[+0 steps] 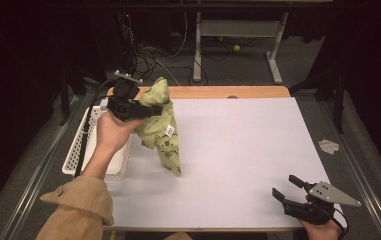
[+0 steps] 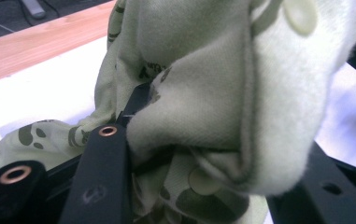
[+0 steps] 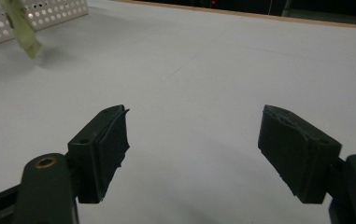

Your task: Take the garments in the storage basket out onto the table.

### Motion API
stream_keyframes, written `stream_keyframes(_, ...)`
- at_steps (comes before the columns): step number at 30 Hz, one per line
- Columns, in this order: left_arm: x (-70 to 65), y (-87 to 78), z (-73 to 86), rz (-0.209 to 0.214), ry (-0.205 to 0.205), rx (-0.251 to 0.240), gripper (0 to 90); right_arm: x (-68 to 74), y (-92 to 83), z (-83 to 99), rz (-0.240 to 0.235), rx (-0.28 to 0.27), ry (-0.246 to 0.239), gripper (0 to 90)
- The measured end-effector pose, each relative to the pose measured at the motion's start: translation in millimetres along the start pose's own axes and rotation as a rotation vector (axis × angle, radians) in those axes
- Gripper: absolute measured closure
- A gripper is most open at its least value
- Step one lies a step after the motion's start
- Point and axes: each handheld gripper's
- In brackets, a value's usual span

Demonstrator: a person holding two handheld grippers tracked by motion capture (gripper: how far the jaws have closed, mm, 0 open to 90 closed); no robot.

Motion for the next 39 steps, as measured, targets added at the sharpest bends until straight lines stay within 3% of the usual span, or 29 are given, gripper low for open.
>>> stream_keyframes(22,-24.4,61.5,-8.7,0.103,0.031,0.035,53.7,0.5,-1.3,0.7,0.002,-0.001,-0.005,25.0)
stream_keyframes(35,-22.1,99.1,1.5,0.112,0.033,0.087,51.8,0.6,-1.8,1.0,0.002,-0.002,-0.003,25.1)
stream_keyframes(39,-19.0,108.7,4.1,0.088,0.032,0.108,50.9,0.6,-1.8,1.1,0.002,-0.002,-0.003,25.1)
Point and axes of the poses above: each handheld gripper's, and its own axes: y roughly forward along the jaws, z roughly out of its underside, x roughly to its left, and after that the axes turned 7 degrees about z, right-handed
